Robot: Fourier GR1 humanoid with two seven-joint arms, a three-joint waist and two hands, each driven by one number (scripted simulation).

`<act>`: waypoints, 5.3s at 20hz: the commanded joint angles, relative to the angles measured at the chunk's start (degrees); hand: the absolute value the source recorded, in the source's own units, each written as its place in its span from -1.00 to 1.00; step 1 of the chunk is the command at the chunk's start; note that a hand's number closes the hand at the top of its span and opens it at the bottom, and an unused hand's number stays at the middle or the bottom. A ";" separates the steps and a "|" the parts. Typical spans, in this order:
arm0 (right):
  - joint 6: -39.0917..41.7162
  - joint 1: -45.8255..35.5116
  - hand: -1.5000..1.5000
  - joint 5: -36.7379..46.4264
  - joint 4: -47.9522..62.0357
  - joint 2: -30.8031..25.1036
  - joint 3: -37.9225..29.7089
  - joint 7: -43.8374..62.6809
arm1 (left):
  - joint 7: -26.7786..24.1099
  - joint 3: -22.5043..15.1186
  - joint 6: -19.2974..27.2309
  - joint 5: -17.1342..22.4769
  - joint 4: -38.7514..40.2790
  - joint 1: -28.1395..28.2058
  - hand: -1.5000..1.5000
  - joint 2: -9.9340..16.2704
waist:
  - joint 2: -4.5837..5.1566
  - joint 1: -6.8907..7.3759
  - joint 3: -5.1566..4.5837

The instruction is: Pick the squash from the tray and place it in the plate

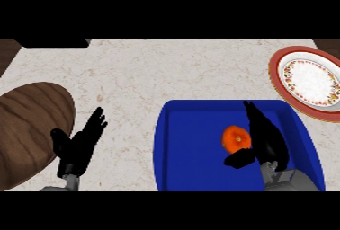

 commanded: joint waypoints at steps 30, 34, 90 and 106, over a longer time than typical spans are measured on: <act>-21.41 -40.57 1.00 40.07 36.77 10.58 -17.97 21.48 | 3.38 -0.87 -2.48 -2.68 1.18 -2.02 0.00 -1.74 | 1.81 5.03 -0.47; -27.63 -43.62 1.00 45.95 39.19 10.69 -22.51 23.72 | 4.46 0.14 -2.04 -2.35 1.53 -3.48 0.00 -1.58 | 1.93 4.18 -0.41; -54.23 -31.01 -1.00 -10.38 60.54 -6.01 -75.50 -58.70 | 4.49 1.02 -0.84 -4.21 1.39 -0.94 0.00 -3.82 | 1.08 1.10 -0.06; -31.99 -7.35 -1.00 -20.08 31.87 9.19 -66.57 -58.42 | 5.27 2.80 -0.21 -4.53 2.60 -1.62 0.00 -4.82 | 0.00 -1.55 -0.50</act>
